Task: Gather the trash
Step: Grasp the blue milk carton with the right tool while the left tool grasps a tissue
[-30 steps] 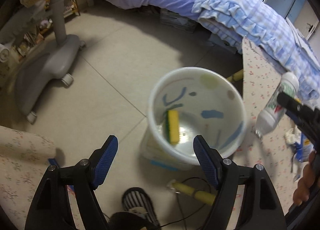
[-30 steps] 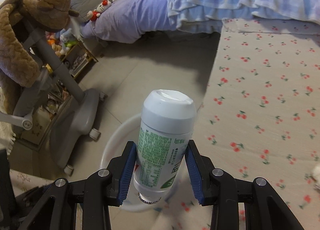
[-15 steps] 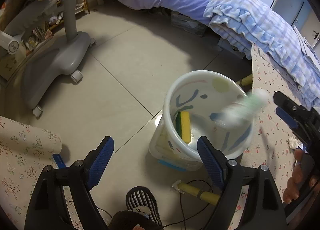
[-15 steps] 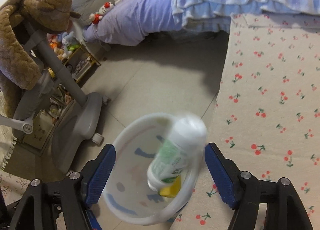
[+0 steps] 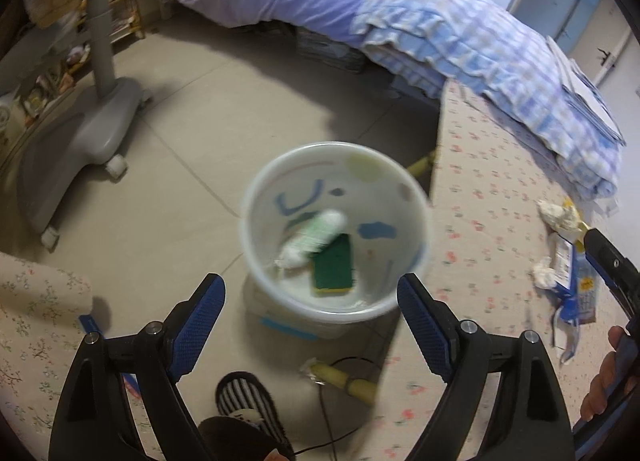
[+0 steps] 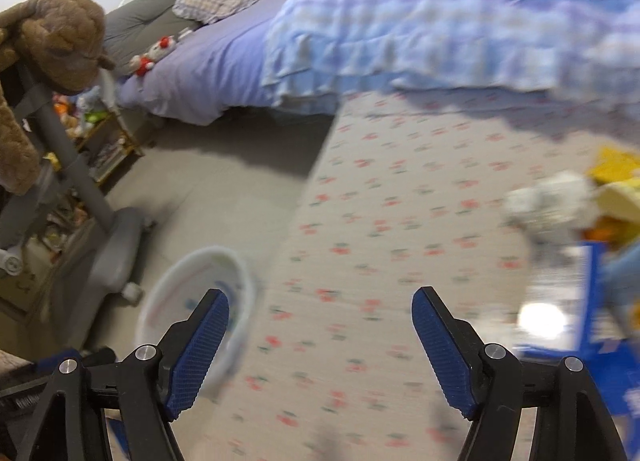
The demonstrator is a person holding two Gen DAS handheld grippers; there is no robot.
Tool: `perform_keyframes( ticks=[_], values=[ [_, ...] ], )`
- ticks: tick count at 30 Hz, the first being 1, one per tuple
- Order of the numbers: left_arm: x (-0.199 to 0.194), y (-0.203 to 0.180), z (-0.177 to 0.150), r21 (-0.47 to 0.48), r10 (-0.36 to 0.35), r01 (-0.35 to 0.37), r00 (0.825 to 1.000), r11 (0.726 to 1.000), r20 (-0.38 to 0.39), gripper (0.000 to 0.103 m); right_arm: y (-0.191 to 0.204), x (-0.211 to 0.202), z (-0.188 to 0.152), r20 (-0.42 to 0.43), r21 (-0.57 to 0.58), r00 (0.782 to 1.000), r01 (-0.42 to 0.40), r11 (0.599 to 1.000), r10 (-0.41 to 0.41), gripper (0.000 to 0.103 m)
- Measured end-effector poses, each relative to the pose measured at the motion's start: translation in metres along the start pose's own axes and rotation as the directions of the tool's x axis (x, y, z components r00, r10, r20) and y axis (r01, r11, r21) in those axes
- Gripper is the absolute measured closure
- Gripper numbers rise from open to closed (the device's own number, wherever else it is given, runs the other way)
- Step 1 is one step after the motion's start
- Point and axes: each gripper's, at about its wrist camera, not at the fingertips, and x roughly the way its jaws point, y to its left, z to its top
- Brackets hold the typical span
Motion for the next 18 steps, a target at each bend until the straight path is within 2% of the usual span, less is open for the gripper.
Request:
perform_keyframes(
  ticks=[3, 8, 18],
  values=[
    [-0.004, -0.028, 0.0, 0.033, -0.037, 0.037, 0.999, 0.999, -0.002, 0.013, -0.023, -0.022, 0.002, 0.02, -0.026, 0.998, 0.06, 0.998, -0.059, 0.022],
    [-0.008, -0.072, 0.0, 0.103, -0.063, 0.062, 0.998, 0.993, 0.002, 0.013, -0.061, -0.051, 0.001, 0.033, -0.039, 0.993, 0.115, 0.993, -0.114, 0.021],
    [0.004, -0.154, -0.002, 0.184, -0.142, 0.15, 0.988, 0.971, -0.057, 0.013, -0.146, -0.087, -0.011, -0.014, 0.04, 0.972, 0.235, 0.971, -0.235, 0.02]
  ],
)
